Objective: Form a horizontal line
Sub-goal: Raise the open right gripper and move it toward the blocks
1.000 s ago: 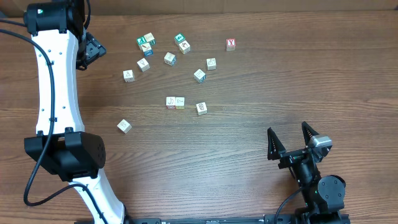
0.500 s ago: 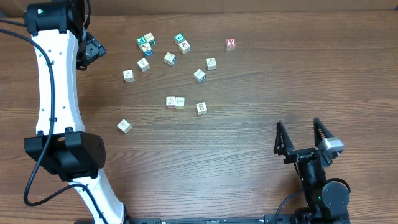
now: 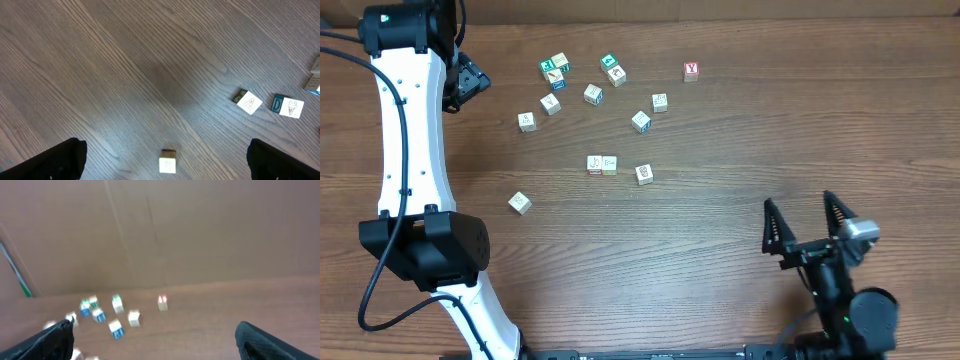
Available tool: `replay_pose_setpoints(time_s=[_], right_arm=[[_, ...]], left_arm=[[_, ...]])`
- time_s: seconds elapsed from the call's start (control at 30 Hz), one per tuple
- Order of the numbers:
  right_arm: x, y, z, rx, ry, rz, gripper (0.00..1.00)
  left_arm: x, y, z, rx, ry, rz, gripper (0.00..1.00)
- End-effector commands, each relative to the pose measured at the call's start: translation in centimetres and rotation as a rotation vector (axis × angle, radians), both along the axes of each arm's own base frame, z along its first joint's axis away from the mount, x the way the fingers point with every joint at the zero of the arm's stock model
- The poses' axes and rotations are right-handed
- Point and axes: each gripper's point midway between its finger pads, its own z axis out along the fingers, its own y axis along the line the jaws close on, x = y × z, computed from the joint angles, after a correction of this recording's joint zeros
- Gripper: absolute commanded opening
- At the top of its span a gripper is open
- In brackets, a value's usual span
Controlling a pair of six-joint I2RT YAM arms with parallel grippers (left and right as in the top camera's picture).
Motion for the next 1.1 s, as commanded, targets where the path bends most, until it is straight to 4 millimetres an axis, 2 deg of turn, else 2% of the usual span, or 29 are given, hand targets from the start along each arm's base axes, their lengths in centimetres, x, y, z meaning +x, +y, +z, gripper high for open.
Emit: replay_pose_setpoints(time_s=[0.0,0.23,0.4,0.6,0.97,1.07], right_arm=[[-1.4,-0.1,6.1,0.023,-0.046,0.007,1.00],[-1.5,0.2,11.3,0.101,0.058,0.028,1.00],[-0.8,1.9,13.9,0.098,0.125,0.119,1.00],[1.6,2.7,15.0,0.136,0.241,0.143,1.00],[8.3,4.9,16.1,0.132,0.611,0.190,1.00],[9.8,6.2,16.2,0.145,0.674,0.247,1.00]], left_arm=[[0.0,0.0,0.7,0.007,-0.010,-0.022,1.00],[0.0,-0.1,0.7,0.007,-0.011,-0.022,1.00],[0.0,0.0,0.7,0.007,-0.011,-0.022,1.00],[0.0,0.0,0.7,0.007,-0.011,-0.022,1.00],[0.0,0.0,0.7,0.007,-0.011,-0.022,1.00],[0.0,0.0,0.7,0.008,-0.011,-0.022,1.00]])
